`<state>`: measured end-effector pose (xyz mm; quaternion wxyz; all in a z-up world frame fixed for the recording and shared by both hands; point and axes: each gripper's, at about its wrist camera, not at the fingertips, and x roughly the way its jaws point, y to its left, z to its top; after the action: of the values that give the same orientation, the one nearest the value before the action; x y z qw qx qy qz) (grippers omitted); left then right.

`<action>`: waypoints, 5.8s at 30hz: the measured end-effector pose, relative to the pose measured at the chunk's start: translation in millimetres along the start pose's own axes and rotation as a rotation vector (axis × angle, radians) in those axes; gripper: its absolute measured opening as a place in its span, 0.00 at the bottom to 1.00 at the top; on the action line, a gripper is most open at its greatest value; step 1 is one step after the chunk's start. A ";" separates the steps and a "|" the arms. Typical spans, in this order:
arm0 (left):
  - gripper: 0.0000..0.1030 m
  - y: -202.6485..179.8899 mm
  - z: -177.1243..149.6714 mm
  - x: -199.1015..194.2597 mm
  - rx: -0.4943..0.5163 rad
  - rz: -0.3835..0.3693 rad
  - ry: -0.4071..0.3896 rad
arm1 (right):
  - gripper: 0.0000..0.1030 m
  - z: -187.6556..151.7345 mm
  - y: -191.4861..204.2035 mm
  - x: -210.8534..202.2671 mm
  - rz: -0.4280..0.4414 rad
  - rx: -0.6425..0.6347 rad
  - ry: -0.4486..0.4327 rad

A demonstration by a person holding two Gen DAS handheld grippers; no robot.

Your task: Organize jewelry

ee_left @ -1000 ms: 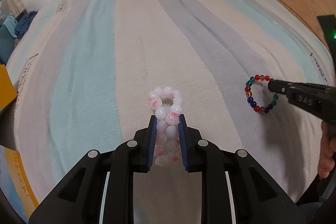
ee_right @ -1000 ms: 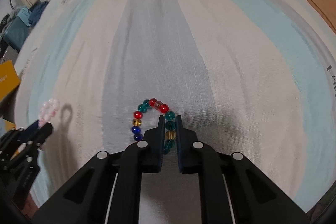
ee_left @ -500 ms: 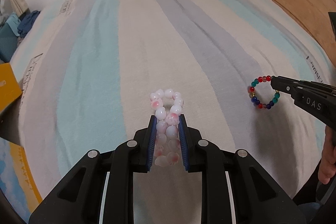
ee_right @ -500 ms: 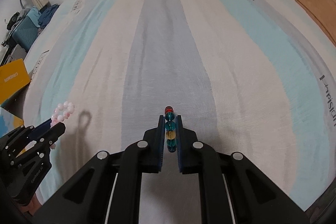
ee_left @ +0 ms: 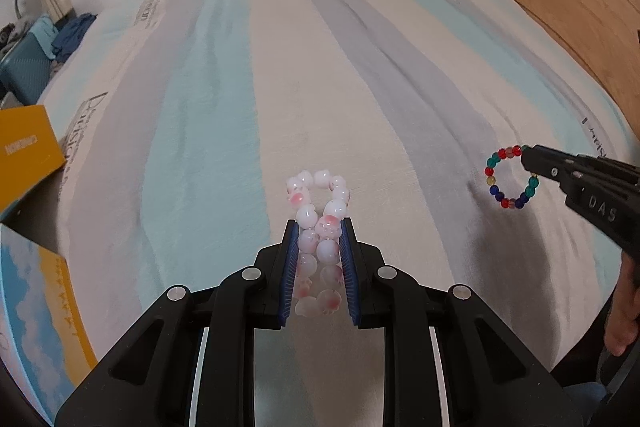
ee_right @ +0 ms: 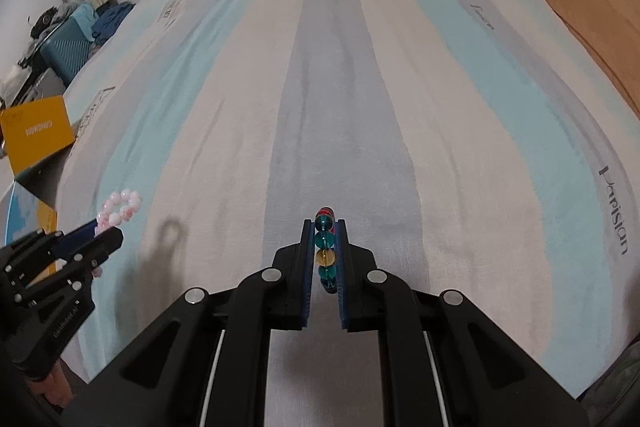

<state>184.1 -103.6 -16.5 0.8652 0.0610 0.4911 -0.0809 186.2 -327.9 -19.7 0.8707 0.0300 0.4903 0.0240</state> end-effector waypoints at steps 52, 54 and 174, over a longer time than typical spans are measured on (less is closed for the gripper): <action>0.20 208.1 -100.9 -181.5 -0.203 0.173 -0.086 | 0.09 -31.8 285.8 -128.2 0.127 -0.282 -0.078; 0.19 226.1 -110.5 -187.4 -0.227 0.190 -0.080 | 0.09 -33.8 302.8 -130.4 0.141 -0.297 -0.079; 0.94 338.7 -313.0 -283.5 -0.495 0.379 -0.176 | 0.93 -198.9 451.9 -169.0 0.230 -0.378 -0.156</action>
<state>-154.2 308.8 76.4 0.8925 -0.0680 0.3992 0.1985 -77.1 116.3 55.7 0.8876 -0.0761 0.4016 0.2122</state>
